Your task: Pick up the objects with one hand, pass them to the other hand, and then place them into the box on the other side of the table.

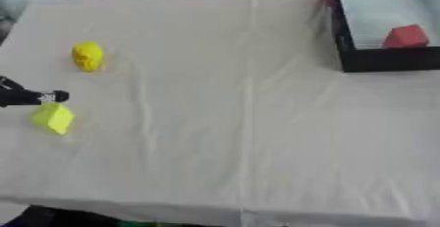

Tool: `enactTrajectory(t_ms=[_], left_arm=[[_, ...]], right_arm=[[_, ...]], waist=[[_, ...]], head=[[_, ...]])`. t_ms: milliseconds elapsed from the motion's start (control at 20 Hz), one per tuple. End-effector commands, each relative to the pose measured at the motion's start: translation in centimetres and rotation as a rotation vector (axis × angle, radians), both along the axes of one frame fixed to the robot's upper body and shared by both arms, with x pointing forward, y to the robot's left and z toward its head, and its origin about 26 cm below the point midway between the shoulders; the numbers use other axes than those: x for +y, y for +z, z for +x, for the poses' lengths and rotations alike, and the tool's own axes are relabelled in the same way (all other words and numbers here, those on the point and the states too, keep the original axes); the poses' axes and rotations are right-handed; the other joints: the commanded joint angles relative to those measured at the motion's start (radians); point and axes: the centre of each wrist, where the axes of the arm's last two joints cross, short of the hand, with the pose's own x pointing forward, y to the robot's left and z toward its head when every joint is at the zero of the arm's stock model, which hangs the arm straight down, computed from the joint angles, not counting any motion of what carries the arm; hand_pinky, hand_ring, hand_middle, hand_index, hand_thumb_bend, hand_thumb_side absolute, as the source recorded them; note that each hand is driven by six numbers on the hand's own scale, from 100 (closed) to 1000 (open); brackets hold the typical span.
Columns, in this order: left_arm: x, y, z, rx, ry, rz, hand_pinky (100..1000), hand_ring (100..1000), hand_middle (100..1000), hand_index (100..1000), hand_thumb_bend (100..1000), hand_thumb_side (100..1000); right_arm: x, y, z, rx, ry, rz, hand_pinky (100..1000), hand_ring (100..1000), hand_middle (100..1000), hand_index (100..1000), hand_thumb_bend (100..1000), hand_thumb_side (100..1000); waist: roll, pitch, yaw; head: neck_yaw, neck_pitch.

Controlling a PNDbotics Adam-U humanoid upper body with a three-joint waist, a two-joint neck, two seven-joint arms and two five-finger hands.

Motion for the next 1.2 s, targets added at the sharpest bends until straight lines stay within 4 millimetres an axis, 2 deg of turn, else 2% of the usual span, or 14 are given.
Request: enactTrajectory(t_ms=[50,250,450,650,1200], left_arm=[[1.4,1.5,-0.2,-0.038,0.034,0.030,749,781,725,772,833,382],[1.8,0.9,-0.1,-0.013,0.045,0.021,762,799,746,800,831,335],[1.7,0.0,0.0,0.042,0.031,-0.001,768,804,749,806,807,216],[1.7,-0.5,0.4,0.071,0.029,-0.010,766,801,744,797,821,261],[2.6,-1.3,0.9,0.102,0.063,0.005,768,801,741,790,824,268]], right_arm=[[-0.6,2.0,-0.6,-0.026,-0.015,-0.051,1000,1000,1000,954,100,379],[-0.7,1.8,-0.7,-0.023,-0.019,-0.057,1000,1000,999,954,100,375],[-0.7,1.6,-0.6,-0.021,-0.020,-0.062,1000,1000,999,953,100,367],[-0.8,1.4,-0.6,-0.021,-0.025,-0.066,1000,1000,998,952,100,361],[-0.8,0.9,-0.6,-0.017,-0.031,-0.082,1000,1000,995,950,100,346]], waist=[[-0.003,-0.023,-0.002],[-0.003,-0.022,-0.005],[-0.004,-0.021,-0.011],[-0.005,-0.021,-0.016],[-0.006,-0.021,-0.018]], head=[[0.002,-0.007],[0.007,-0.009],[0.010,-0.008],[0.012,-0.010],[0.015,-0.014]])
